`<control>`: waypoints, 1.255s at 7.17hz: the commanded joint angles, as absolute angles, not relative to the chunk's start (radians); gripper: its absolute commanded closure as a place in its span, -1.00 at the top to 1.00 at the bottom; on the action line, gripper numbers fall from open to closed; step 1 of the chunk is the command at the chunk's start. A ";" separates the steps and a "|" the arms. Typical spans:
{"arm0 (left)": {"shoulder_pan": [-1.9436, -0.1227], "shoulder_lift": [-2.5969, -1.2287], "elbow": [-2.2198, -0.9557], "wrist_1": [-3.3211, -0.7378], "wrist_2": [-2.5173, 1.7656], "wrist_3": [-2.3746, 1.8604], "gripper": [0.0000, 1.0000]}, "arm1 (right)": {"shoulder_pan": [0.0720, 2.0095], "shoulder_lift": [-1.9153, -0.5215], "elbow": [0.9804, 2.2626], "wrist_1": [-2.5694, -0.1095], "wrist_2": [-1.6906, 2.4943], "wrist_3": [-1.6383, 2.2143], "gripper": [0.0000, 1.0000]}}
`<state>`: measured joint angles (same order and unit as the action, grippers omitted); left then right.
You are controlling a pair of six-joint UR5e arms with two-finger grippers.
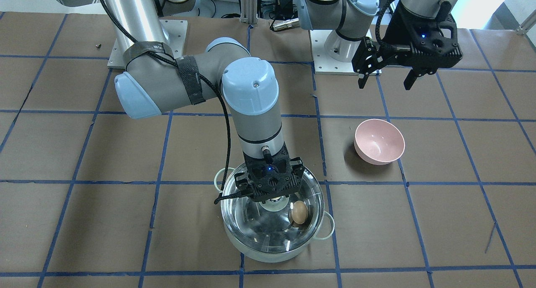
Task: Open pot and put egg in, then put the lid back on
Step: 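Lower the lid onto the pot with the right gripper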
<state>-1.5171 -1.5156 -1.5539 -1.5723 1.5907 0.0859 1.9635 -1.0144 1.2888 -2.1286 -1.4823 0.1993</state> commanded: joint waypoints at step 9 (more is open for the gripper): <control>-1.516 -1.517 -1.554 -1.562 1.591 0.087 1.00 | 1.963 -1.015 1.292 -2.128 -1.482 0.222 0.15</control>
